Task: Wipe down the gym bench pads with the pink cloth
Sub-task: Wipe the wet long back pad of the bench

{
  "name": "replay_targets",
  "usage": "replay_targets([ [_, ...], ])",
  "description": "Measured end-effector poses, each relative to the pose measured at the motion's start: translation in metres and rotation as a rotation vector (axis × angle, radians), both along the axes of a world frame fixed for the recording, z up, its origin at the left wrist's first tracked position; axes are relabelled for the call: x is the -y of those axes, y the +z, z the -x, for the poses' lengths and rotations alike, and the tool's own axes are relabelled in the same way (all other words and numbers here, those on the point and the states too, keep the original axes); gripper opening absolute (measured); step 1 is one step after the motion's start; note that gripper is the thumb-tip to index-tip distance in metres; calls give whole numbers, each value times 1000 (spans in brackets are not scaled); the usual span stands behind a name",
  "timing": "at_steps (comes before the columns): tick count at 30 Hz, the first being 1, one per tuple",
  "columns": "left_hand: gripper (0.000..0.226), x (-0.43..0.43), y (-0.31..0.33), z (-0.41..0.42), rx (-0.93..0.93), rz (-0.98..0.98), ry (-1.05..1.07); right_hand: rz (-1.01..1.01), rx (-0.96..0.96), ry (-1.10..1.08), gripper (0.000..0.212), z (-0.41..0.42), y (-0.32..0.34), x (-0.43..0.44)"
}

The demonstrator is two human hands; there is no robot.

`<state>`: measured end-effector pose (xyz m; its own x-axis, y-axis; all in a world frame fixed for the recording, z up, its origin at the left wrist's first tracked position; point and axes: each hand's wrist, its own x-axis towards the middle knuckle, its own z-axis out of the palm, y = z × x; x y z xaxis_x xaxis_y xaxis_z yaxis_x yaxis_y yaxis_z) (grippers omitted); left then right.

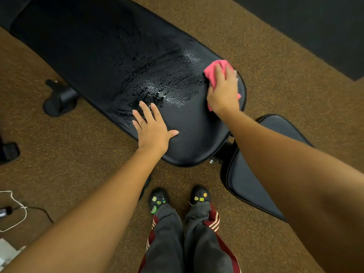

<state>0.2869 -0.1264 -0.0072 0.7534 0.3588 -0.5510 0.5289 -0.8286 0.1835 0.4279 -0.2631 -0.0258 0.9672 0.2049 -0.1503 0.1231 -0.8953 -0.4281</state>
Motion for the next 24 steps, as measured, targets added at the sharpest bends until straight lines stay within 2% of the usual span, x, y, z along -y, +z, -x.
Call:
replay_targets([
  [6, 100, 0, 1, 0, -1, 2, 3, -57, 94, 333, 56, 62, -1, -8],
  [9, 100, -1, 1, -1, -2, 3, 0, 19, 112, 237, 57, 44, -2, 8],
  [12, 99, -1, 0, -1, -1, 5, 3, 35, 37, 77, 59, 27, 1, 5],
  [15, 100, 0, 0, -1, 1, 10, 11, 6, 39, 67, 59, 30, 3, -5],
  [22, 100, -1, 0, 0, 9, 10, 16, -54, 47, 483, 54, 78, 3, 9],
  [24, 100, -2, 1, 0, 6, 12, 14, -12, 67, 465, 57, 77, 2, 22],
])
